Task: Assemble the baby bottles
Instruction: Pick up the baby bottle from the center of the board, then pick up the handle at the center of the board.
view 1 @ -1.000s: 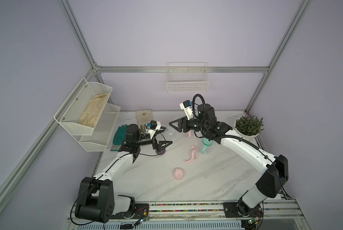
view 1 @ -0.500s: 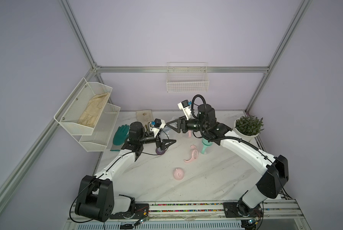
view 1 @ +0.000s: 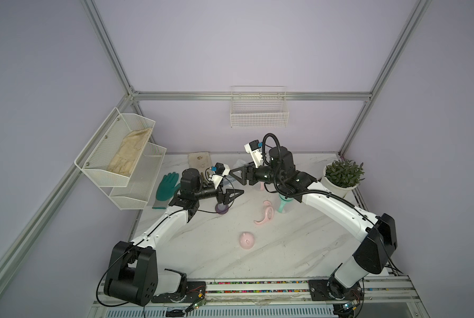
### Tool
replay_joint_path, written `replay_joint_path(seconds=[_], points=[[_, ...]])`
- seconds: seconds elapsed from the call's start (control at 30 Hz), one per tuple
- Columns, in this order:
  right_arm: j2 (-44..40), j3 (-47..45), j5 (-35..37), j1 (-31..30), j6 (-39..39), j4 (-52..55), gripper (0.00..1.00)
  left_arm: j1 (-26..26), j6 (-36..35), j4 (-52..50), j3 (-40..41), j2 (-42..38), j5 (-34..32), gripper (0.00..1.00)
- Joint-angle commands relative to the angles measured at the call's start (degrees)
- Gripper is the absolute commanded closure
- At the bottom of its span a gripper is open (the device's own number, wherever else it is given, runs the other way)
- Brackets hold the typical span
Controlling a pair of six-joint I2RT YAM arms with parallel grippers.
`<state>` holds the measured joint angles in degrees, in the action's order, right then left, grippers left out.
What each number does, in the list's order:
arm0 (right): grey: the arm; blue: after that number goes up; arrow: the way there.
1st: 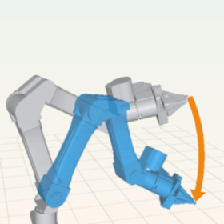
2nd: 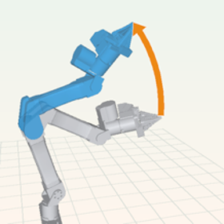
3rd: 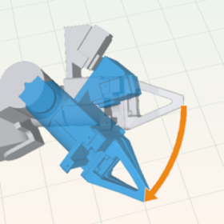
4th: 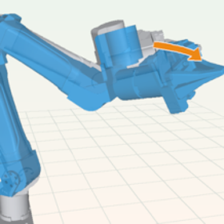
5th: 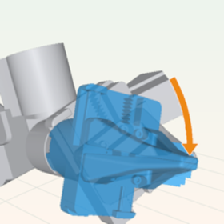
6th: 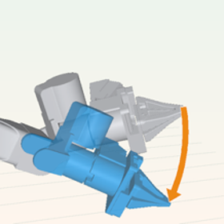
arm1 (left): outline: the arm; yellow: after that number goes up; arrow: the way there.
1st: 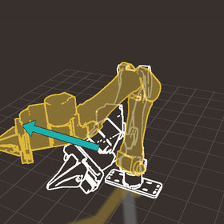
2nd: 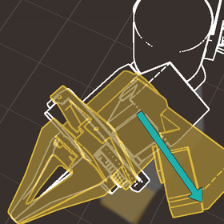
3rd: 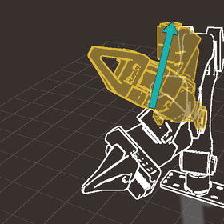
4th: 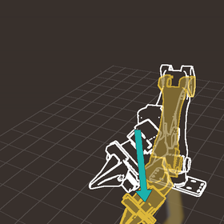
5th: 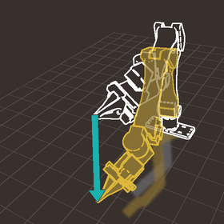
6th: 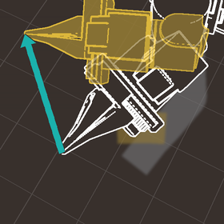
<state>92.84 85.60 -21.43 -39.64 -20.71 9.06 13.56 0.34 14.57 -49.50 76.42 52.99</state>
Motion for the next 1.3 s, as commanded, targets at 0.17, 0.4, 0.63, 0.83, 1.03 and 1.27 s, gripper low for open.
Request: replay_joint_path(seconds=[0.17, 0.4, 0.63, 0.83, 1.03, 1.27], points=[[-9.43, -3.46, 22.22, -3.46, -1.49, 9.85, 0.29, -0.3, -2.9, -5.95, -0.79, -5.5, -23.37, 0.87], [-9.11, -9.38, 43.0, -12.78, -14.92, 21.11, 0.43, -0.29, -4.08, -8.71, 0.73, -9.64, -45.75, 1.0], [-6.64, -19.01, 48.67, -17.67, -36.05, 25.86, 0.48, -0.29, -5.42, -8.62, 1.84, -12.44, -47.64, 1.0], [-6.66, -24.71, 49.03, -18.19, -49.4, 30.01, 0.52, -0.36, -5.04, -7.77, 3.3, -13.98, -46.49, 1.0], [-4.75, -27.98, 49.28, -17.62, -54.13, 26.1, 0.52, -0.31, -6.31, -7.89, 3.92, -14.05, -43.93, 1.0], [-1.84, -32.08, 47.4, -14.79, -56.41, 13.61, 0.56, -0.35, -6.79, -8.36, 3.9, -14.19, -41.61, 1.0]])
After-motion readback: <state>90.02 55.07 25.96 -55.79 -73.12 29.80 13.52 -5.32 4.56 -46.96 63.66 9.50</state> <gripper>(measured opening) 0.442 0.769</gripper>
